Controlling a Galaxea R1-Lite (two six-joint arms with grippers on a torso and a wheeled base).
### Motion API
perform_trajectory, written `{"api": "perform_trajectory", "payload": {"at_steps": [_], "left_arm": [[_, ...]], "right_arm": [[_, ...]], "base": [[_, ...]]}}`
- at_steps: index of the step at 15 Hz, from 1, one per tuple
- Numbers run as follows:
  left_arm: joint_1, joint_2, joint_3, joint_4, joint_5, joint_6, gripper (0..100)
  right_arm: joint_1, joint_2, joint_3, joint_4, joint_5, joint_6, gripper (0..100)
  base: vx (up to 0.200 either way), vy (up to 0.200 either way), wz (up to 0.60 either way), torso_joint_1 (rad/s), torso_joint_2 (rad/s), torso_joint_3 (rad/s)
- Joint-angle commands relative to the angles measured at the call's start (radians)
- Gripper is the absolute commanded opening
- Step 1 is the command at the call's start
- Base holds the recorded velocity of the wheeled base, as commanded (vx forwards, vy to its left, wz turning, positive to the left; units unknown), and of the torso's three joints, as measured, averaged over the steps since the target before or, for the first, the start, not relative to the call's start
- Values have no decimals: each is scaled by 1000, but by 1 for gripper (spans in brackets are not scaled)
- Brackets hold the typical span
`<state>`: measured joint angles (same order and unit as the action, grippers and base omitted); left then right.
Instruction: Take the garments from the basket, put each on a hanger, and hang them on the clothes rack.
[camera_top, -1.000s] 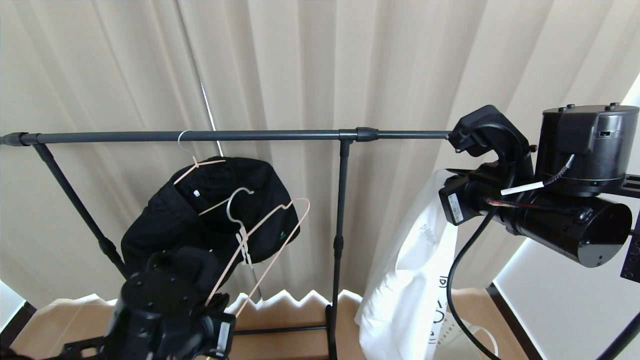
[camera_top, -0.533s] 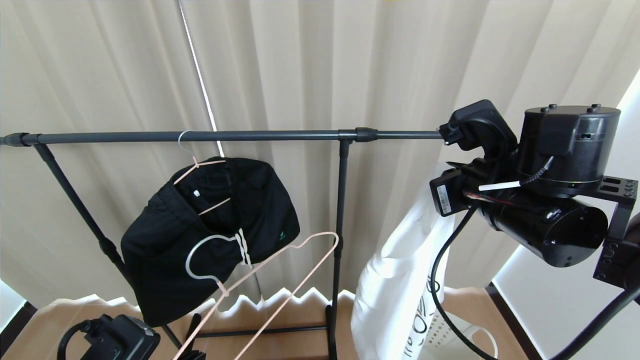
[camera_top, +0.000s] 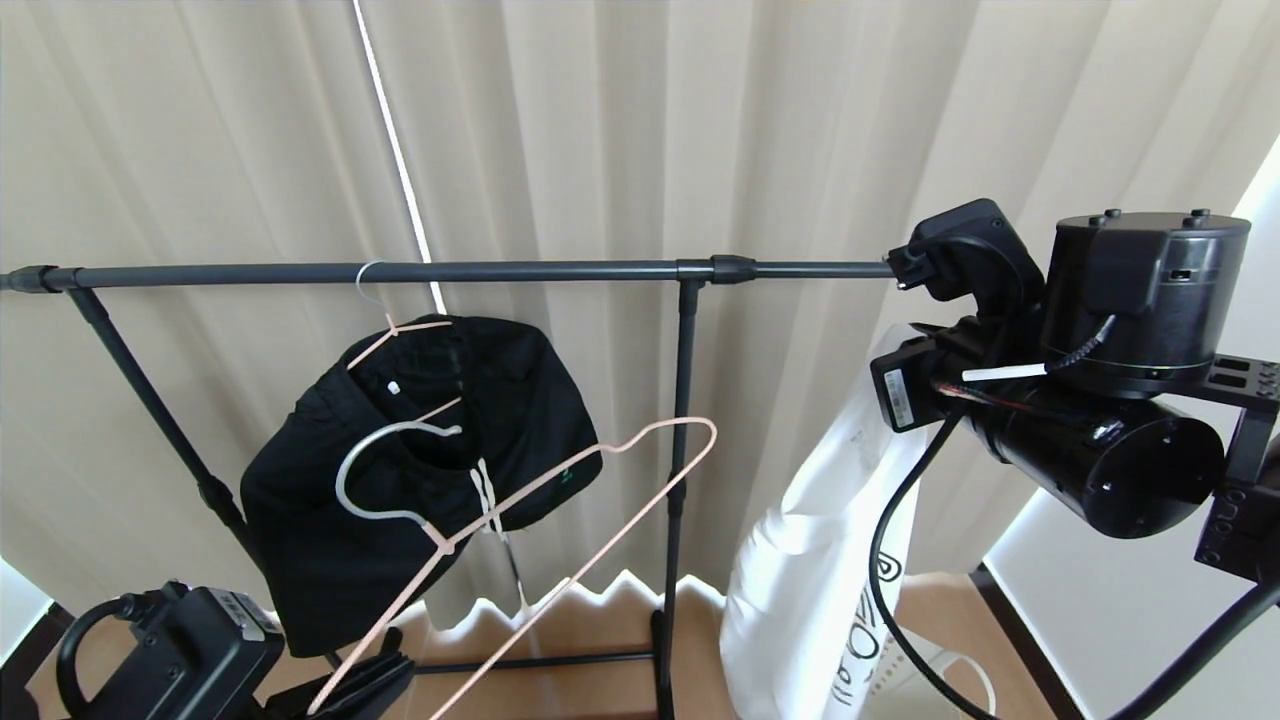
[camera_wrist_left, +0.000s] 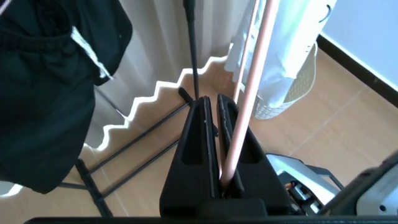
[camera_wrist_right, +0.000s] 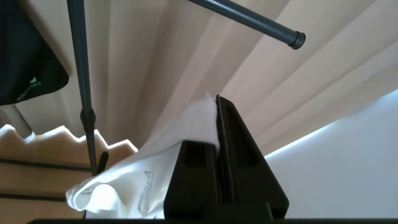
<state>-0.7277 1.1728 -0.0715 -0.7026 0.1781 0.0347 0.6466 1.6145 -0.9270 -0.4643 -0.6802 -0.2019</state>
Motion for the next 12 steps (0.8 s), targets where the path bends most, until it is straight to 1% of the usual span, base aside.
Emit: {"api": "perform_trajectory", "payload": {"at_steps": [1, 4, 7, 10, 12], "left_arm": [[11, 8, -10, -2, -3, -1, 0], [8, 44, -50, -2, -68, 7, 0], [-15, 90, -68, -17, -71, 24, 0], [-16, 211, -64, -143, -71, 25, 0], [-16, 260, -88, -199, -72, 34, 0]], "right_arm": [[1, 2, -12, -2, 1, -1, 0], [-1, 4, -12, -1, 2, -1, 0], [-10, 7, -12, -1, -1, -2, 0], [-15, 12, -24, -1, -1, -2, 0], [-16, 24, -32, -2, -1, -2, 0]], "base": [[0, 0, 0, 0, 0, 0], [0, 0, 0, 0, 0, 0], [0, 0, 0, 0, 0, 0], [0, 0, 0, 0, 0, 0], [0, 0, 0, 0, 0, 0]]}}
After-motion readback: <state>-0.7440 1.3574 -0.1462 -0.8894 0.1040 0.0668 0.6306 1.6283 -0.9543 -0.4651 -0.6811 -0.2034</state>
